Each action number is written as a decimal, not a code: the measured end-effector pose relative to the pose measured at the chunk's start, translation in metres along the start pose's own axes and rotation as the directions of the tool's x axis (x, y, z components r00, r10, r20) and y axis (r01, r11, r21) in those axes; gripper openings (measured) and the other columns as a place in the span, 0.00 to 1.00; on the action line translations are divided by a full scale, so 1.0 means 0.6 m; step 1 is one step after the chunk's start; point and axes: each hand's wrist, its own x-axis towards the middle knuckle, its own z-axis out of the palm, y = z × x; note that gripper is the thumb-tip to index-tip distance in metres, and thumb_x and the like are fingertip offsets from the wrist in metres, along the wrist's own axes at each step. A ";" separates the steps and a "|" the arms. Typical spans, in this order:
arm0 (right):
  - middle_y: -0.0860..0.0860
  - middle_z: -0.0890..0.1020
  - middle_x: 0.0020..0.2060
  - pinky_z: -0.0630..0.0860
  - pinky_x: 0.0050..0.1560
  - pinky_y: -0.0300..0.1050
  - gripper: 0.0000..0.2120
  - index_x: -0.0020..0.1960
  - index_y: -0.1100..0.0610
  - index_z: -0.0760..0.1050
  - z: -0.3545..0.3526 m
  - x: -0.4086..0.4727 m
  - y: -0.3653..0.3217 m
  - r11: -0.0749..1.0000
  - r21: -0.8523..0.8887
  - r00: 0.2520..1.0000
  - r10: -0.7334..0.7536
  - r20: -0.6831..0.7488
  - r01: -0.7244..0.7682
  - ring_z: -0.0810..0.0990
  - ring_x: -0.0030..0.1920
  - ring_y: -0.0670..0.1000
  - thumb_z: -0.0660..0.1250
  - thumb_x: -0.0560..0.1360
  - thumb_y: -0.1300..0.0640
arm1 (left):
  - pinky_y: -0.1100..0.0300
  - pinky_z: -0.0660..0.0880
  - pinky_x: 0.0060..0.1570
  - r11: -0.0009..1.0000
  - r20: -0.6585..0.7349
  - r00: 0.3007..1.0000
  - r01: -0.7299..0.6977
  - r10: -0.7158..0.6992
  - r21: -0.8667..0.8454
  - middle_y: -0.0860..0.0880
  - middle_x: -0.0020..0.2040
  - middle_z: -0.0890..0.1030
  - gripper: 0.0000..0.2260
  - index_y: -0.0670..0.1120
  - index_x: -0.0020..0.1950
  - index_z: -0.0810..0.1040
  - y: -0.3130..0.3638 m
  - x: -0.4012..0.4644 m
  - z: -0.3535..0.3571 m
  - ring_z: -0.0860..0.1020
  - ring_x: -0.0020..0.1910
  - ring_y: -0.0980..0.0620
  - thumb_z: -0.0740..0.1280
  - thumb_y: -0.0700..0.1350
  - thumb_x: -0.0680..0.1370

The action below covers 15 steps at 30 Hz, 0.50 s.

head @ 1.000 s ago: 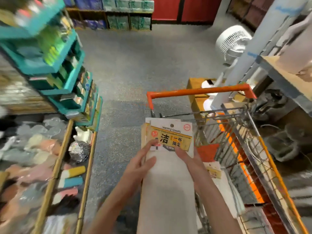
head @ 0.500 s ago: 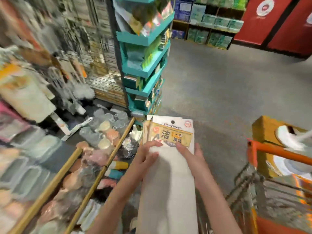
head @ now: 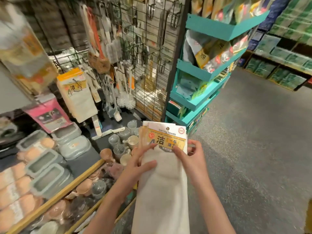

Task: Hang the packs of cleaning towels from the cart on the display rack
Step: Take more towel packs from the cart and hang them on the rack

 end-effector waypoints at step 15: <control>0.52 0.83 0.47 0.79 0.37 0.44 0.17 0.56 0.53 0.68 0.153 0.285 -0.088 0.996 -0.081 0.823 0.077 0.563 -0.038 0.84 0.43 0.52 0.71 0.72 0.58 | 0.83 0.64 0.52 0.971 -0.552 0.813 -0.065 0.185 0.230 0.85 0.57 0.65 0.29 0.68 0.66 0.62 0.075 0.144 -0.061 0.62 0.59 0.84 0.71 0.53 0.70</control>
